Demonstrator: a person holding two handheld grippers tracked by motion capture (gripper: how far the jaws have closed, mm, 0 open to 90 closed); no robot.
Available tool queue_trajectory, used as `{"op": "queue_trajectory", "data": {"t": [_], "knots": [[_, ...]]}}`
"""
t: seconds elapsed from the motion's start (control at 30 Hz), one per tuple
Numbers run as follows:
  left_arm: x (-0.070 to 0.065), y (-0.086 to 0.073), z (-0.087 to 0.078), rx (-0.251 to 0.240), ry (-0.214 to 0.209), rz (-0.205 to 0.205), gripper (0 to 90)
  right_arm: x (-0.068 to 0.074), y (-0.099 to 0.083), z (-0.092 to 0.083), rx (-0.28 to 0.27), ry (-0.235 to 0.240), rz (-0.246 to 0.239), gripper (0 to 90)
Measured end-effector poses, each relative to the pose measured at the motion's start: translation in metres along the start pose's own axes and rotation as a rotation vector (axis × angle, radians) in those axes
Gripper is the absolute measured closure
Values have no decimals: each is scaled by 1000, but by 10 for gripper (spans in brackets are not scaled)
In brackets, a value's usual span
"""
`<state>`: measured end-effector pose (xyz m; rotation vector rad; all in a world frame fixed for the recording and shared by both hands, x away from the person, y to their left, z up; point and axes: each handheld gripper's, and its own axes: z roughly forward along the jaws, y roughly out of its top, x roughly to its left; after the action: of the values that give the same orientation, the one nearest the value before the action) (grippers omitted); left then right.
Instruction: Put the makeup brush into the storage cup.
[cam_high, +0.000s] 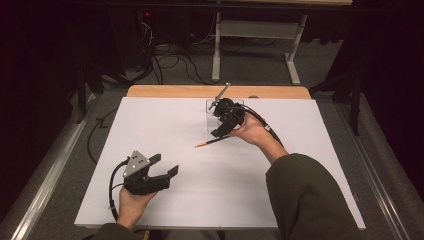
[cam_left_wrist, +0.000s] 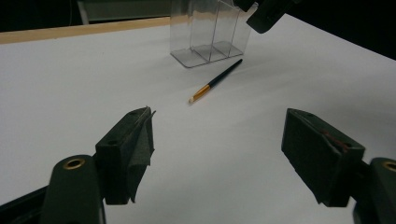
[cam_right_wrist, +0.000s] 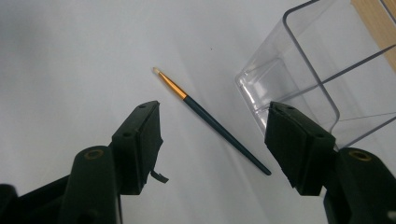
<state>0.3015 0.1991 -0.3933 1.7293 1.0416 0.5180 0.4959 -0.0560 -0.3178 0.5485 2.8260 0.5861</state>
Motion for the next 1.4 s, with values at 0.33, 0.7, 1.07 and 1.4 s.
{"op": "queue_trajectory", "data": {"t": [0.33,0.7,1.07,1.4], "knots": [[0,0,0,1,-4,-1,256,-1,2,14,36,4,-1,378],[0,0,0,-3,-5,-1,256,-2,3,27,61,24,8,390],[0,0,0,-1,-5,4,255,-5,2,41,84,34,17,391],[0,0,0,0,-7,3,255,-7,1,49,123,39,24,392]]}}
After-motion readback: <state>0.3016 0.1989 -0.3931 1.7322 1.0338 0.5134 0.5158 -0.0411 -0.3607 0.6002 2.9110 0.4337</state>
